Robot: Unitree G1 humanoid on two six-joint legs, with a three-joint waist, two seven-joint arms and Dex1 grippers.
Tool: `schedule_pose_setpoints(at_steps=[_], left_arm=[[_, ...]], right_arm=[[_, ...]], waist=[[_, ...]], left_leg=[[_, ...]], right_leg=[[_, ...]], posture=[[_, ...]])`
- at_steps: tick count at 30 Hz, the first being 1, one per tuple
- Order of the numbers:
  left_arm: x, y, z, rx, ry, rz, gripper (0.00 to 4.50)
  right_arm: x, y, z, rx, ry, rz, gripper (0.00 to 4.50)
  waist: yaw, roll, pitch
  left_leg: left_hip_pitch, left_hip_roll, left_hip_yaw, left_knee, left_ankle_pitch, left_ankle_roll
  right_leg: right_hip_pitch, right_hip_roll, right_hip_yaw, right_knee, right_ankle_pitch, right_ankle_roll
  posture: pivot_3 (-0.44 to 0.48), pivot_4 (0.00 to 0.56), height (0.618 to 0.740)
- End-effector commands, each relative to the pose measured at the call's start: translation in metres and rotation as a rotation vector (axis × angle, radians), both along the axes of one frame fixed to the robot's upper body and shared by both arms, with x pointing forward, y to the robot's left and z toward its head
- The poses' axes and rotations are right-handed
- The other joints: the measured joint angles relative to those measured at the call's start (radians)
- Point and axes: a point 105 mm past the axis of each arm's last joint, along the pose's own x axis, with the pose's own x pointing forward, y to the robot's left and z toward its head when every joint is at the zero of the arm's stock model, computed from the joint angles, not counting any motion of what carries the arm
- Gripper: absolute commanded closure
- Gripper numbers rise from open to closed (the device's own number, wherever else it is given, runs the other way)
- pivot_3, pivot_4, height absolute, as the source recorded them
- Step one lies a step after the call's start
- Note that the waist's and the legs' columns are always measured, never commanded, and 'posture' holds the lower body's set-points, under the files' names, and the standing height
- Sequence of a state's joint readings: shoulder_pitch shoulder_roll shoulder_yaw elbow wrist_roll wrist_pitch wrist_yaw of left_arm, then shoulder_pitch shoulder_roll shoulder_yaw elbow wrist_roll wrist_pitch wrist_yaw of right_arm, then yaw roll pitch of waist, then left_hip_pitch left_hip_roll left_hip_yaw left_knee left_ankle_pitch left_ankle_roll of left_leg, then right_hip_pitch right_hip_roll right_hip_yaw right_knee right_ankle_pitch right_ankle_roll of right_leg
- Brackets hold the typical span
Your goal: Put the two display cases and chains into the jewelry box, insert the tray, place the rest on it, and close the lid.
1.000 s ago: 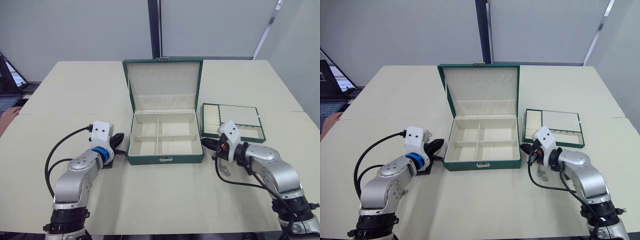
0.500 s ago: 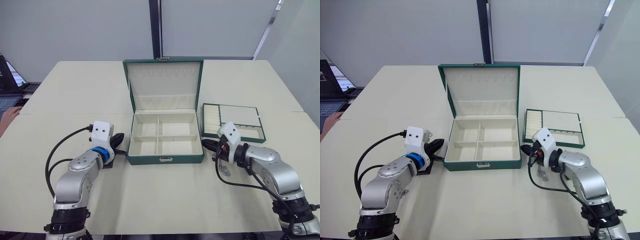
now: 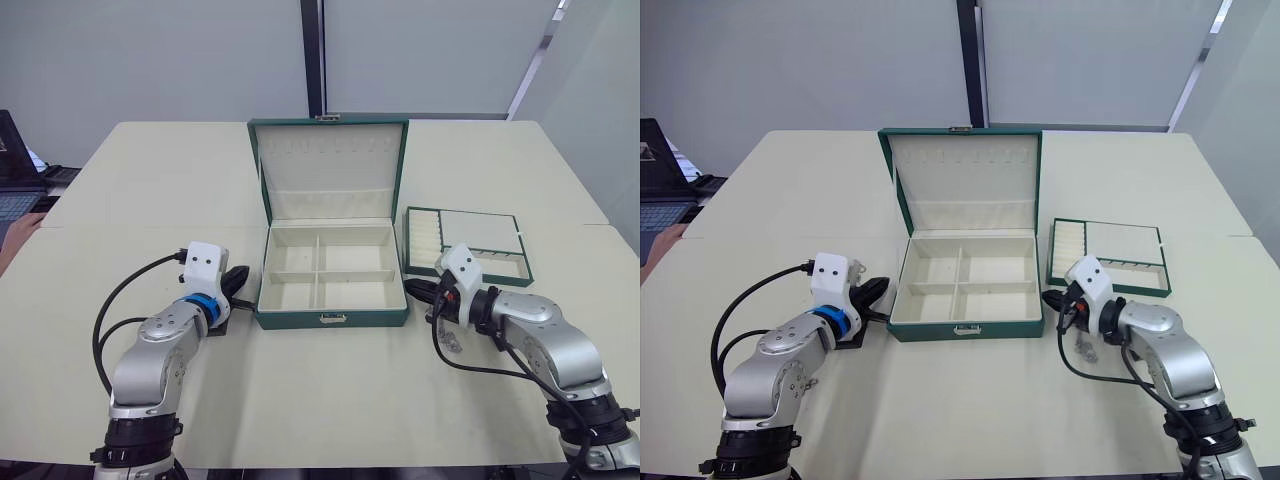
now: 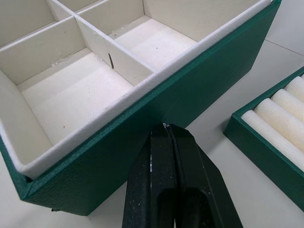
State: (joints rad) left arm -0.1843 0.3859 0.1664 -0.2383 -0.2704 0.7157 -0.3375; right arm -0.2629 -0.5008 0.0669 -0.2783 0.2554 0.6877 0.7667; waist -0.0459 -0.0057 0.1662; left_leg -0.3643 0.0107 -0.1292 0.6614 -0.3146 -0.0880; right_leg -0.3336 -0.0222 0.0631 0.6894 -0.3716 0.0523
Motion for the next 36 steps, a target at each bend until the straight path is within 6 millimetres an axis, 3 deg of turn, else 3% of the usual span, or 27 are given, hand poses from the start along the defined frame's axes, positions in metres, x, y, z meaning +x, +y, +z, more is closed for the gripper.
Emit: schedule_pose_setpoints(at_steps=[1,5,11,16,19,24,28,32,34,36], left_arm=[[0.000,-0.026,0.017,-0.036,-0.063,-0.098,4.50],[-0.008,-0.008,0.030,-0.048,-0.081,-0.074,4.50],[-0.034,0.027,0.067,-0.080,-0.121,-0.103,4.50],[-0.047,0.084,0.079,-0.006,-0.105,-0.033,4.50],[-0.054,0.117,0.082,0.040,-0.102,0.047,4.50],[-0.074,0.165,0.072,0.098,-0.058,0.165,3.30],[-0.089,0.194,0.065,0.107,-0.047,0.256,2.10],[-0.100,0.216,0.062,0.108,-0.047,0.327,0.78],[-0.103,0.220,0.062,0.097,-0.052,0.347,0.13],[-0.109,0.221,0.061,0.081,-0.049,0.352,0.03]], right_arm=[[-0.016,0.032,-0.002,0.049,0.025,0.170,4.46],[-0.009,0.008,0.014,0.073,-0.006,0.119,4.46],[-0.005,-0.042,0.043,0.125,-0.038,0.044,4.46],[-0.001,-0.097,0.054,0.133,-0.039,-0.086,4.46],[-0.004,-0.134,0.050,0.089,-0.025,-0.168,3.94],[-0.015,-0.193,0.056,0.076,-0.045,-0.323,2.56],[-0.025,-0.227,0.052,0.048,-0.051,-0.429,1.37],[-0.037,-0.246,0.038,0.011,-0.022,-0.489,0.00],[-0.039,-0.250,0.036,0.006,-0.025,-0.505,0.00],[-0.040,-0.250,0.038,0.019,-0.037,-0.506,0.00]], waist=[[0.000,0.000,0.000],[-0.001,0.000,0.000],[0.000,-0.001,0.001],[0.000,-0.001,0.001],[0.004,-0.001,0.001],[0.011,0.000,0.002],[0.011,0.000,0.002],[0.011,0.000,0.002],[0.010,0.000,0.002],[0.007,0.000,0.002]], left_leg=[[0.000,0.000,0.000,0.000,0.000,0.000],[0.000,0.000,0.000,0.000,0.000,0.000],[-0.001,0.000,0.000,-0.001,0.000,0.000],[-0.001,0.001,0.000,-0.002,0.000,0.000],[-0.001,0.001,0.000,-0.002,0.000,0.001],[-0.001,0.001,0.003,-0.002,-0.001,0.001],[-0.001,0.002,0.004,-0.003,-0.003,0.005],[-0.001,0.002,0.004,-0.003,-0.003,0.005],[-0.001,0.002,0.004,-0.003,-0.003,0.005],[-0.001,0.002,0.005,-0.003,-0.003,0.005]], right_leg=[[0.000,0.000,0.000,0.000,0.000,0.000],[0.000,0.000,0.000,-0.001,0.000,0.000],[0.000,0.000,0.000,-0.002,0.000,0.000],[0.001,0.001,0.000,-0.006,0.000,0.000],[0.001,0.000,0.000,-0.007,0.000,0.000],[0.000,0.000,0.002,-0.008,0.000,0.000],[0.000,0.000,0.002,-0.008,0.000,0.000],[0.000,0.000,0.002,-0.008,0.000,0.000],[0.000,0.000,0.003,-0.008,0.000,0.000],[-0.001,0.000,0.003,-0.008,0.000,0.000]], posture=[[0.000,0.150,0.740],[0.000,0.150,0.740],[0.000,0.150,0.740],[0.000,0.150,0.740],[0.000,0.150,0.740],[0.000,0.150,0.740],[0.000,0.150,0.740],[0.000,0.150,0.740],[0.000,0.150,0.740],[0.000,0.150,0.740]])
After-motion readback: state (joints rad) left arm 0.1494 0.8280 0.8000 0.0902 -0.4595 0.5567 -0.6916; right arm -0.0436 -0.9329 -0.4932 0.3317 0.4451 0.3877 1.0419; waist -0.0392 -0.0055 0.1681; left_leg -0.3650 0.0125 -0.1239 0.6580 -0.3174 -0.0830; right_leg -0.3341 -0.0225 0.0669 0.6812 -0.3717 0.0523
